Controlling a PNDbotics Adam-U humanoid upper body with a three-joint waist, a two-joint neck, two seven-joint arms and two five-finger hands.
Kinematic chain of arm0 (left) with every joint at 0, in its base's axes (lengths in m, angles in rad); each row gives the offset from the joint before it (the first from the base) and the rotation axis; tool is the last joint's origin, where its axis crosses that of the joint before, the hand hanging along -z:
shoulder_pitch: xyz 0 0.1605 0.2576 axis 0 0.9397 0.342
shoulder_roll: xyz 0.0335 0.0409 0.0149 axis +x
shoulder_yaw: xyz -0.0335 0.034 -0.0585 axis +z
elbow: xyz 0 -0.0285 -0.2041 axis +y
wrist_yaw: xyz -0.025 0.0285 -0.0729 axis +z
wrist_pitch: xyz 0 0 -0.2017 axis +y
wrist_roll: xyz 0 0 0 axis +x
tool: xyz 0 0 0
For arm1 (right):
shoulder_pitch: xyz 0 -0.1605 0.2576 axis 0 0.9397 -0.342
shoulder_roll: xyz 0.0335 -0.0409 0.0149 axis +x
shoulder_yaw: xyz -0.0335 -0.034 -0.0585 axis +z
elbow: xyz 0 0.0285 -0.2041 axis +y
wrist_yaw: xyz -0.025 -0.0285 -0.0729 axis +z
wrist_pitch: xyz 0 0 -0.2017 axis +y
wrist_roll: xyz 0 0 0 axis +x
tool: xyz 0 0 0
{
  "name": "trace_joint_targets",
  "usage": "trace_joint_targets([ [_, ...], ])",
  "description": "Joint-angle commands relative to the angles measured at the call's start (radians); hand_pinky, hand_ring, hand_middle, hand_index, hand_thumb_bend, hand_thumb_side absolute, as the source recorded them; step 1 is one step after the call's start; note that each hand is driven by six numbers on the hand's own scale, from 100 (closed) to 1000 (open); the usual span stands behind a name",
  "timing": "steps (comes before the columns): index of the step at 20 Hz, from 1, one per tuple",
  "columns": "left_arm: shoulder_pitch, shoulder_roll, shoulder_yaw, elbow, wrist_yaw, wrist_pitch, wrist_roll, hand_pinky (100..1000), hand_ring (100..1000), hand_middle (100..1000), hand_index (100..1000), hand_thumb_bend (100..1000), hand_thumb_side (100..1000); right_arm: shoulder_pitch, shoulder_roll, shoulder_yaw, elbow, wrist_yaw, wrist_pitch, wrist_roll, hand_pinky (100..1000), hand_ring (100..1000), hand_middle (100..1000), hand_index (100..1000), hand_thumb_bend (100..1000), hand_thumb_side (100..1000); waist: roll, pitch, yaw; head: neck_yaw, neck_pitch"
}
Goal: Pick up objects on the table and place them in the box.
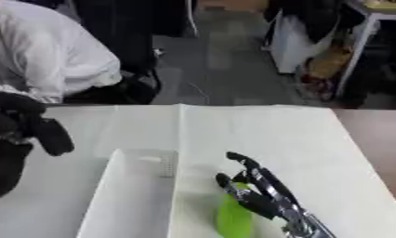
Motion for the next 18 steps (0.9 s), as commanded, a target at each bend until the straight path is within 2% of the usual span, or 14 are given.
trace_joint_targets([
  [1, -0.016, 0.009, 0.004, -0.018, 0.004, -0.003, 0.0, 537, 519, 770, 781, 193, 900, -0.005, -0.008, -0.005, 0.024, 0.032, -0.011, 0.009, 685, 642, 973, 1000, 411, 799, 0.003, -0.012, 0.0, 0.001, -0.018],
  [3, -0.016, 0.009, 0.003, -0.018, 0.005, -0.003, 0.0, 538, 519, 770, 781, 193, 900, -0.001, -0.003, -0.008, 0.019, 0.035, -0.018, 0.011, 692, 645, 981, 1000, 413, 819, 0.002, -0.012, 0.001, 0.002, -0.02],
  [6, -0.017, 0.01, 0.005, -0.018, 0.006, -0.002, 0.002, 538, 520, 770, 781, 193, 900, 0.029, -0.003, -0.014, -0.042, 0.018, -0.016, 0.017, 700, 650, 992, 1000, 417, 854, 0.0, -0.014, 0.001, 0.012, -0.021],
  [13, -0.005, 0.023, 0.006, -0.018, 0.004, 0.0, 0.004, 539, 520, 769, 780, 193, 900, 0.13, -0.048, -0.041, -0.334, -0.031, 0.028, 0.067, 720, 657, 992, 1000, 395, 843, -0.011, -0.027, -0.007, 0.051, -0.017],
  [16, 0.002, 0.027, 0.005, -0.018, 0.001, -0.001, 0.004, 539, 520, 769, 780, 192, 900, 0.138, -0.075, -0.052, -0.441, -0.061, 0.054, 0.08, 726, 660, 989, 1000, 386, 825, -0.012, -0.032, -0.01, 0.059, -0.015],
  [18, 0.002, 0.027, 0.006, -0.018, 0.001, -0.002, 0.005, 540, 520, 769, 780, 193, 900, 0.131, -0.091, -0.06, -0.479, -0.069, 0.066, 0.081, 729, 663, 987, 1000, 407, 810, -0.012, -0.033, -0.011, 0.057, -0.017],
])
